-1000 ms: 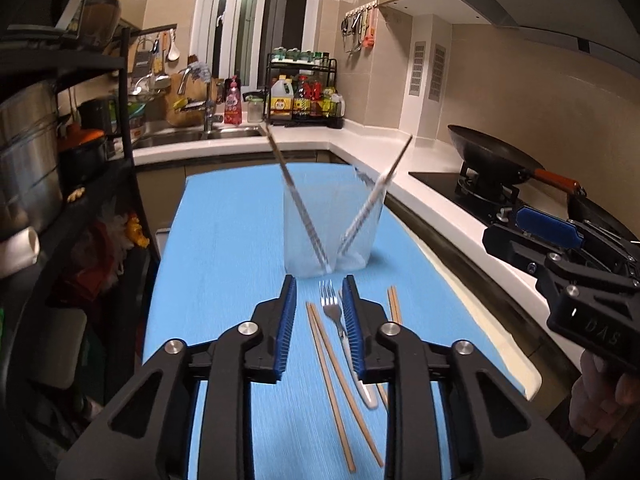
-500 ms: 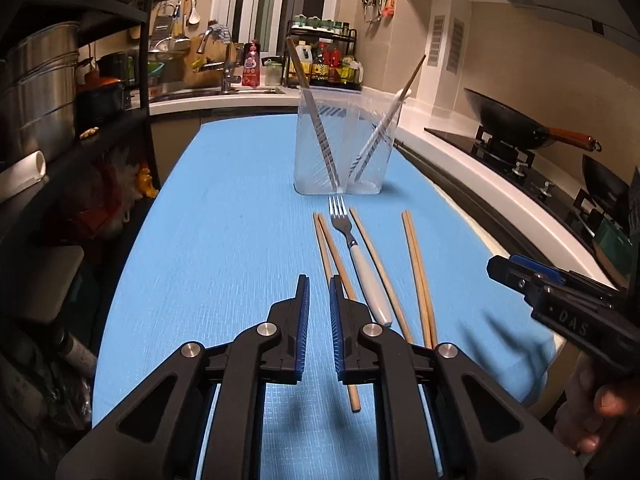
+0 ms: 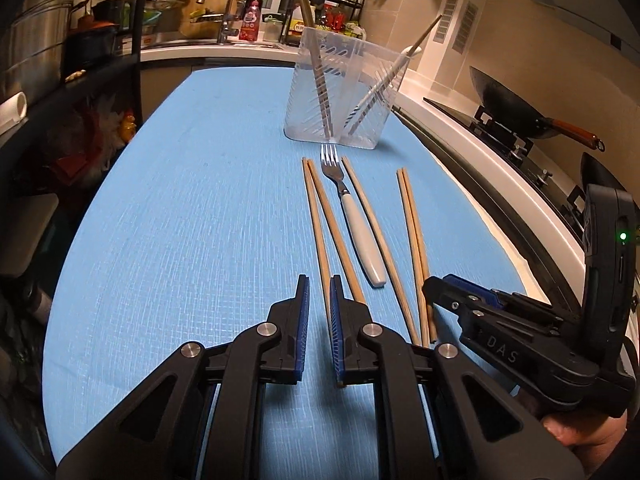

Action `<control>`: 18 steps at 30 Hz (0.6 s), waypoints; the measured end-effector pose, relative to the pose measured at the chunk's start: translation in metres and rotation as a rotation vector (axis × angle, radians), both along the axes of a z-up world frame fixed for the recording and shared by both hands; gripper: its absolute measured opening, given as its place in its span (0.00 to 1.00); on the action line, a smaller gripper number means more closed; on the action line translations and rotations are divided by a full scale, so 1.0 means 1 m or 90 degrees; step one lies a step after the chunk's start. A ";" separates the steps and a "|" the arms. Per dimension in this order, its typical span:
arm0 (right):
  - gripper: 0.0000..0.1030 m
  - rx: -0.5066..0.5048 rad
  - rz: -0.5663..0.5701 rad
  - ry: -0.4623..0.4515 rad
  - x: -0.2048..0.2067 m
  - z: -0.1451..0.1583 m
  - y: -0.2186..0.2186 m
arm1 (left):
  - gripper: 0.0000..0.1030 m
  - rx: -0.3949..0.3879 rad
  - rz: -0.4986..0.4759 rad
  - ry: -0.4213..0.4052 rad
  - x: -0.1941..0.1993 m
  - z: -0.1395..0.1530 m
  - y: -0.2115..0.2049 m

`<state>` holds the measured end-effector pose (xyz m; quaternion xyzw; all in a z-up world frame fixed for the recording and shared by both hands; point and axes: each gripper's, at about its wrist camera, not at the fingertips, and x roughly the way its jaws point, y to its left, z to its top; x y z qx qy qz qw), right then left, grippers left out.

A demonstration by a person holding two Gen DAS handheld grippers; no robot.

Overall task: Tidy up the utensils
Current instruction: 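Move both open tools down toward the chopsticks lying on the cloth, then close the right tool on a wooden chopstick while the left tool grasps another chopstick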

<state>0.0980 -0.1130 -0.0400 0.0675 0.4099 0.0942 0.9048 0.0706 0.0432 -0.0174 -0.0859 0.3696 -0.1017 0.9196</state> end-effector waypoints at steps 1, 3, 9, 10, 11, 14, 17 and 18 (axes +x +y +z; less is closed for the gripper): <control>0.21 -0.006 -0.003 0.001 0.000 0.000 -0.001 | 0.10 0.001 -0.003 0.002 0.000 -0.001 -0.001; 0.20 -0.015 -0.014 0.004 -0.002 0.001 -0.003 | 0.10 0.002 -0.006 0.007 0.000 -0.003 -0.002; 0.22 -0.038 -0.020 0.006 -0.005 0.003 -0.005 | 0.10 0.004 -0.015 0.021 0.001 -0.009 -0.009; 0.22 -0.042 -0.018 0.005 -0.005 0.002 -0.005 | 0.10 0.005 -0.016 0.022 0.001 -0.010 -0.011; 0.22 -0.048 -0.016 0.004 -0.005 0.002 -0.004 | 0.10 0.006 -0.017 0.023 0.002 -0.010 -0.012; 0.22 -0.079 -0.008 0.000 -0.007 0.001 0.003 | 0.11 0.015 -0.021 0.024 0.001 -0.012 -0.017; 0.20 -0.100 -0.006 -0.003 -0.007 0.001 0.006 | 0.11 0.024 -0.021 0.025 0.001 -0.015 -0.021; 0.20 -0.100 -0.009 -0.002 -0.007 0.001 0.005 | 0.11 0.026 -0.021 0.026 0.001 -0.015 -0.022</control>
